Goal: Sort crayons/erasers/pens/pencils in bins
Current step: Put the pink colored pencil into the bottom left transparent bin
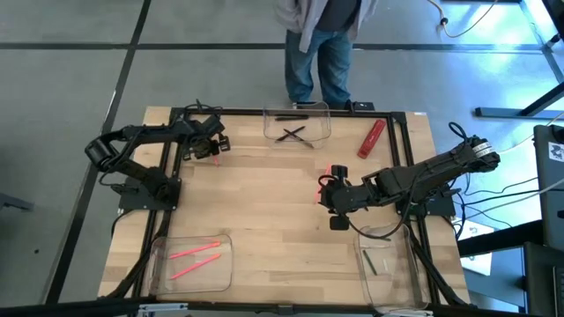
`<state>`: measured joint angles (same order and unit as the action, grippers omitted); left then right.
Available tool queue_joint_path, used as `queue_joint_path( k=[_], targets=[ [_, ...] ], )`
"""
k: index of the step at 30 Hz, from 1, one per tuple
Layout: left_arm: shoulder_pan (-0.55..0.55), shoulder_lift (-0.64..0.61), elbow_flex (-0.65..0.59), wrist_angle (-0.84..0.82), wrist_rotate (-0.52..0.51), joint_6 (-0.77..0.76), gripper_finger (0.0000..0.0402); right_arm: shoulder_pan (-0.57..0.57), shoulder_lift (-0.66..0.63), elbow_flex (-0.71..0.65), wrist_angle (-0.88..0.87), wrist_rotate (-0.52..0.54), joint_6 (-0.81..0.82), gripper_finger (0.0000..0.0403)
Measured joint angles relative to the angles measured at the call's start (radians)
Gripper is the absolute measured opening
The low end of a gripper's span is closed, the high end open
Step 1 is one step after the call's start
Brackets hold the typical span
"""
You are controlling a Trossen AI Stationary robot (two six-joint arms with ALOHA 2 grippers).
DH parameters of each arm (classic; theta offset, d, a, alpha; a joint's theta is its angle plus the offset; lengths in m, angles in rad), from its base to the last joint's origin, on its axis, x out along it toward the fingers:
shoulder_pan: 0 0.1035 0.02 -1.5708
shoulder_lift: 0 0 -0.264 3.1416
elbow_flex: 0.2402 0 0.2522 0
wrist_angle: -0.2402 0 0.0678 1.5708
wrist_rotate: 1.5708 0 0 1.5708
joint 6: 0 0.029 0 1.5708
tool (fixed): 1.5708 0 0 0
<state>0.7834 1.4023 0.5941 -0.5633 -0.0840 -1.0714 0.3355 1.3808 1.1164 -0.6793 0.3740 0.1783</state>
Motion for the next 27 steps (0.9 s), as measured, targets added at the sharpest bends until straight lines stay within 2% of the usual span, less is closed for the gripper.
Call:
queue_joint_path(
  k=[12,16,27],
  targets=[
    [-0.014,0.001,0.001,-0.158,0.058,0.100,0.0094,0.000,0.000,0.000,0.001,0.000,-0.002,0.0140],
    [-0.015,0.001,0.000,-0.162,0.060,0.184,0.0094,-0.001,0.000,0.000,0.001,0.000,-0.002,0.0140],
    [-0.012,0.001,-0.003,-0.142,0.035,0.211,0.0093,-0.001,0.000,0.000,0.001,0.000,0.002,0.0140]
  ],
)
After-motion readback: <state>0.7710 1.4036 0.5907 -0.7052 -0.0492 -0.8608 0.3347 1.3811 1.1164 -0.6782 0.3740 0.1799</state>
